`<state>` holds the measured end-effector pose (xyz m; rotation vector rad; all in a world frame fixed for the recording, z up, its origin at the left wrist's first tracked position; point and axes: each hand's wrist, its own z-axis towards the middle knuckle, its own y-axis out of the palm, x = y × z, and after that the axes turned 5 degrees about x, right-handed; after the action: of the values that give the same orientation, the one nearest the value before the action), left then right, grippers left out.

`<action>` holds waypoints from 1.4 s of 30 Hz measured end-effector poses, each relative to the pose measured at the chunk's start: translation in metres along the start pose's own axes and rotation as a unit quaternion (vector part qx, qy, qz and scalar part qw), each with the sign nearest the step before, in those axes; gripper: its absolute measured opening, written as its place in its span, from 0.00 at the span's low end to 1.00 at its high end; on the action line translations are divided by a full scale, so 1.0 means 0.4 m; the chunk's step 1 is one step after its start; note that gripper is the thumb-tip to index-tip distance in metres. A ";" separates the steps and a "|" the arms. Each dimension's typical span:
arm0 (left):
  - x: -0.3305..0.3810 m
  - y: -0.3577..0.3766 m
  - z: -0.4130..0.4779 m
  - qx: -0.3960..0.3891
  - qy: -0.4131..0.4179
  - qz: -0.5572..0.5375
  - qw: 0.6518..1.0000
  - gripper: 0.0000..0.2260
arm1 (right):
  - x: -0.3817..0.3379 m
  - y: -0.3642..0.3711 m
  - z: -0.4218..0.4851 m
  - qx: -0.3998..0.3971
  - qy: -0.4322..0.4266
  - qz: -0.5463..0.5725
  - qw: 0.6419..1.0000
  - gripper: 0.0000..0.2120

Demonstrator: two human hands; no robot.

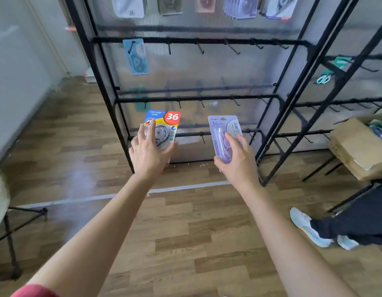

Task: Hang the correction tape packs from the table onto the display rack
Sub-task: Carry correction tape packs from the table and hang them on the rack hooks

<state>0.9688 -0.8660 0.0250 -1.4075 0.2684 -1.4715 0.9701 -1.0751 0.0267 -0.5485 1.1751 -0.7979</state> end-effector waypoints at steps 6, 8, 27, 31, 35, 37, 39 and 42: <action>0.104 0.029 0.179 0.056 0.026 -0.020 0.998 0.37 | -0.006 -0.009 0.224 0.052 -0.053 0.027 0.997 0.32; 0.133 0.045 0.235 0.072 0.029 -0.021 0.997 0.37 | -0.005 -0.006 0.295 0.059 -0.067 0.037 0.995 0.32; 0.380 0.203 0.724 0.151 0.039 -0.041 0.987 0.38 | 0.022 0.006 0.913 0.141 -0.179 0.087 0.970 0.31; 0.415 0.226 0.802 0.159 0.069 -0.054 0.983 0.38 | 0.008 0.017 0.991 0.186 -0.184 0.106 0.959 0.31; 0.456 0.239 0.874 0.159 0.096 -0.063 0.981 0.38 | -0.007 0.005 1.065 0.217 -0.179 0.101 0.954 0.31; 0.474 0.239 0.905 0.165 0.106 -0.072 0.978 0.38 | -0.013 -0.007 1.101 0.228 -0.178 0.099 0.952 0.31; 0.484 0.240 0.931 0.169 0.117 -0.074 0.976 0.37 | -0.018 -0.018 1.137 0.243 -0.172 0.099 0.950 0.30; 0.491 0.239 0.961 0.169 0.134 -0.076 0.973 0.37 | -0.024 -0.034 1.182 0.262 -0.171 0.094 0.945 0.30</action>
<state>1.3819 -0.8778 0.1829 -0.9730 0.0712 -1.7439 1.4144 -1.0879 0.1887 -0.1186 0.6424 -0.7742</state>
